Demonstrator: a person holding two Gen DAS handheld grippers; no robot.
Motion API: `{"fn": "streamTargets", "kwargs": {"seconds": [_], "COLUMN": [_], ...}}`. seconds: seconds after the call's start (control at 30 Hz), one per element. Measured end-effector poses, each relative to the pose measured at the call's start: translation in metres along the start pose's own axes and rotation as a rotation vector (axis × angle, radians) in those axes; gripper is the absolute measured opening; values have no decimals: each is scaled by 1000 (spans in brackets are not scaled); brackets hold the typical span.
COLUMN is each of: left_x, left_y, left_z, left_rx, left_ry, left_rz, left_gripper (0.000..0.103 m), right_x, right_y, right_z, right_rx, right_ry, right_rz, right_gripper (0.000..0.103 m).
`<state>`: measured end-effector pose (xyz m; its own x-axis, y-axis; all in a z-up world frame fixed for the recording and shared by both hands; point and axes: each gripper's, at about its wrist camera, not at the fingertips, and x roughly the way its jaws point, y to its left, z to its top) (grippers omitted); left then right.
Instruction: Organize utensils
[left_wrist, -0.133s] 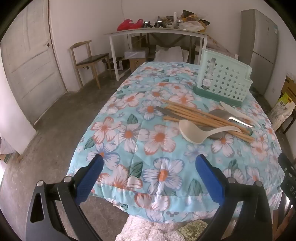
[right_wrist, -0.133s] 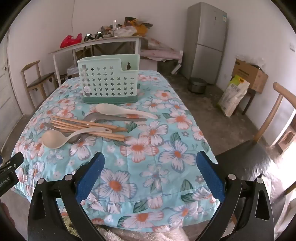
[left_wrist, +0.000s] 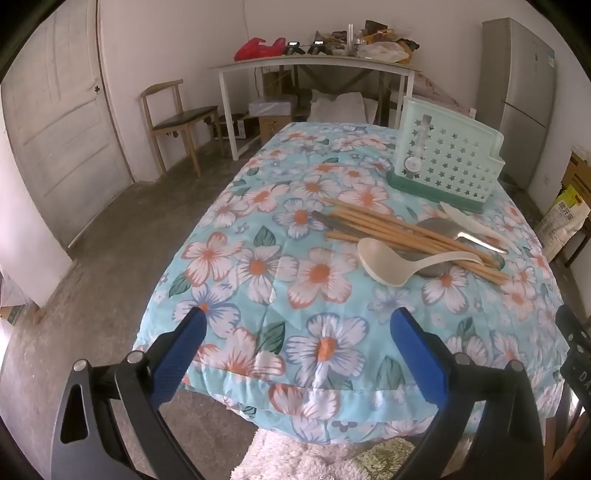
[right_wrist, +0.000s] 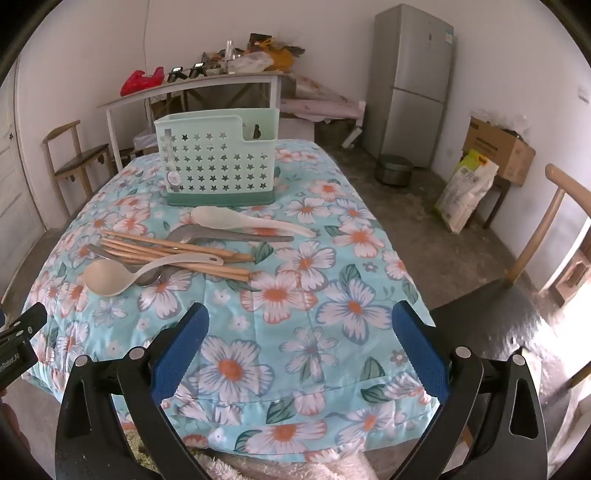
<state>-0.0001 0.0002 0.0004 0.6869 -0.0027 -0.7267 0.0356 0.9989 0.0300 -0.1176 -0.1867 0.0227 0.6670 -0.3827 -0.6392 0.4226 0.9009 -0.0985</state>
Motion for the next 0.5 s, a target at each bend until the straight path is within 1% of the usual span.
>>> {"fn": "streamTargets", "kwargs": {"seconds": [0.27,0.5], "left_x": [-2,5], "left_y": [1,-1], "left_z": [1,-3], "left_rx": [0,1], "left_ry": [7,14], "left_rz": [-6,-2], "left_gripper": [98,98], "right_x": [2,2], "right_y": [-1,-1], "right_z": [-1,-1], "right_rx": [0,-1], "right_ry": [3,-1], "right_rz": [0,-2], "right_gripper": [95,95]}}
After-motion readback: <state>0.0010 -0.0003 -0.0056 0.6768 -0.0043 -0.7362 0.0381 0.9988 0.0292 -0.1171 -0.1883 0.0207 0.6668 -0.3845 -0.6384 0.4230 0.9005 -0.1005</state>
